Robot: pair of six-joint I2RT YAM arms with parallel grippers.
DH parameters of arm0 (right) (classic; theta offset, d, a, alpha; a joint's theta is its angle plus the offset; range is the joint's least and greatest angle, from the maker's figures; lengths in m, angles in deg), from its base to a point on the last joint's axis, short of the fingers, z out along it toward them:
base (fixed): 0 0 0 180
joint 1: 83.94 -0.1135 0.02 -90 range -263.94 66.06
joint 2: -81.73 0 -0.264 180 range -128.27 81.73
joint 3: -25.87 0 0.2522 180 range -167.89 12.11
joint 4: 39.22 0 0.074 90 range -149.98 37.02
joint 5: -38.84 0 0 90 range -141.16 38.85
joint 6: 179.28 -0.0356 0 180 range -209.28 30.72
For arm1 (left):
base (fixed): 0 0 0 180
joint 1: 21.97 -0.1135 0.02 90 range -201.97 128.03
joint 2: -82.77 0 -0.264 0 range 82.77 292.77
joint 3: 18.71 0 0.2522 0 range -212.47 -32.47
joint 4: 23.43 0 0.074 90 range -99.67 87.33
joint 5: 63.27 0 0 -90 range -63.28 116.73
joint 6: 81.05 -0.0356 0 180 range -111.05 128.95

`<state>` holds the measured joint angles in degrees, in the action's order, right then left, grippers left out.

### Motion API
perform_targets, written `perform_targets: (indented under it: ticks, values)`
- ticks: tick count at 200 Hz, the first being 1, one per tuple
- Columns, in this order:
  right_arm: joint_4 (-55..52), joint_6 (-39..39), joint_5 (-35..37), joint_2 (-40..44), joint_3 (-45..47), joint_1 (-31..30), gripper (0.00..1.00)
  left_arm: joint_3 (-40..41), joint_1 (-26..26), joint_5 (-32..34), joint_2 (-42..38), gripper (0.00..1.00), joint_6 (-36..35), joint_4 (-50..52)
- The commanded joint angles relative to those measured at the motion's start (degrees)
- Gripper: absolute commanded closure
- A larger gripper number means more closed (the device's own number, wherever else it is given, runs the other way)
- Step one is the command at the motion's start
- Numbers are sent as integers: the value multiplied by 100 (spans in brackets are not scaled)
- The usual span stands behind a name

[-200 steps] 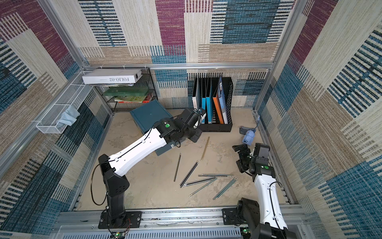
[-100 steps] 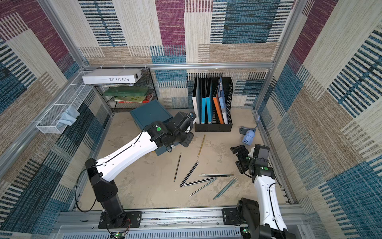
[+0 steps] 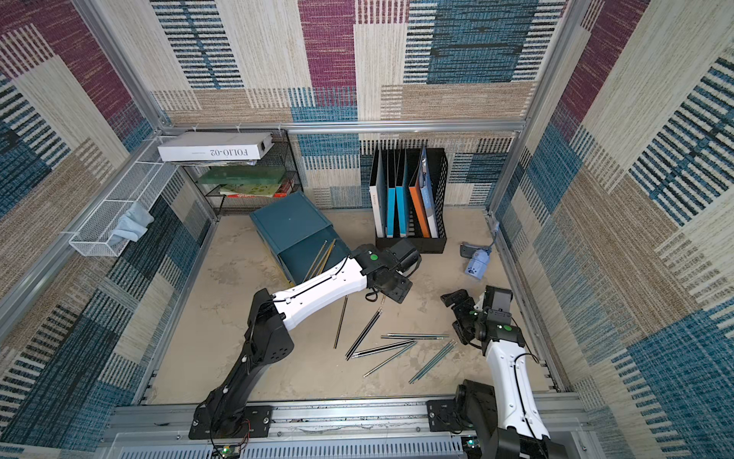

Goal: Please place the pencils in the drawer according to their color
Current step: Pick up the pencil from the center of the board.

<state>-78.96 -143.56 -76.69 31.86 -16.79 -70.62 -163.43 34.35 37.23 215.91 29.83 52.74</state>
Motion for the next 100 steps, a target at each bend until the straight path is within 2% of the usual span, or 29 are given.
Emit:
perform_targets:
  ticks: [1, 60, 100]
  values:
    - [35, 80, 6, -23, 16, -5, 4, -32, -86, 252, 206, 26, 373, 341]
    - [152, 10, -30, -37, 86, -2, 4, -137, -332, 218, 686, 29, 435, 342]
    - [151, -12, -13, -23, 87, -5, 4, -237, -402, 103, 962, 35, 534, 342]
